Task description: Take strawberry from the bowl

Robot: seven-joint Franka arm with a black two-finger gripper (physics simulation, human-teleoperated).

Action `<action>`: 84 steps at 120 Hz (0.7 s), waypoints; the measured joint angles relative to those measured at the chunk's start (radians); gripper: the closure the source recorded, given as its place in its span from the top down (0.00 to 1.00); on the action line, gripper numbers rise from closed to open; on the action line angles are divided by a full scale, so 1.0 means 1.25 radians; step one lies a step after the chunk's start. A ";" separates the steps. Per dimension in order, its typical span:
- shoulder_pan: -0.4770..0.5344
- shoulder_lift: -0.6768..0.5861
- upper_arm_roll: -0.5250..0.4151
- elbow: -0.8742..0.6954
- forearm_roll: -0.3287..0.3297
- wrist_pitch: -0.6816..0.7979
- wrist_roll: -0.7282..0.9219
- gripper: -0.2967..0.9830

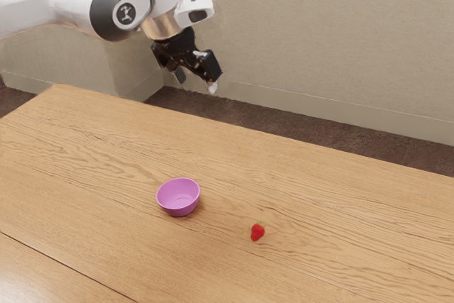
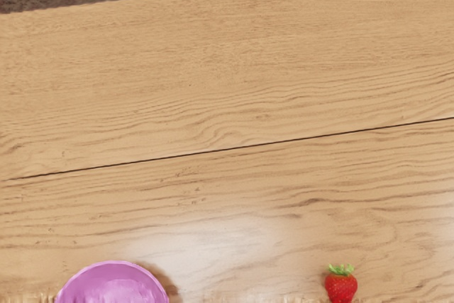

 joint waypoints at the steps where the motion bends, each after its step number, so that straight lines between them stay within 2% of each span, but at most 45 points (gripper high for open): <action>1: 0.007 -0.009 0.000 0.003 0.003 -0.011 0.002 0.74; 15: 0.139 -0.059 0.010 0.025 0.026 -0.122 0.047 0.75; 36: 0.232 -0.026 -0.003 0.081 0.057 -0.217 0.092 0.76; 59: 0.208 -0.022 -0.048 0.100 0.055 -0.282 0.089 0.77; 84: 0.213 -0.025 -0.055 0.098 0.057 -0.312 0.076 0.77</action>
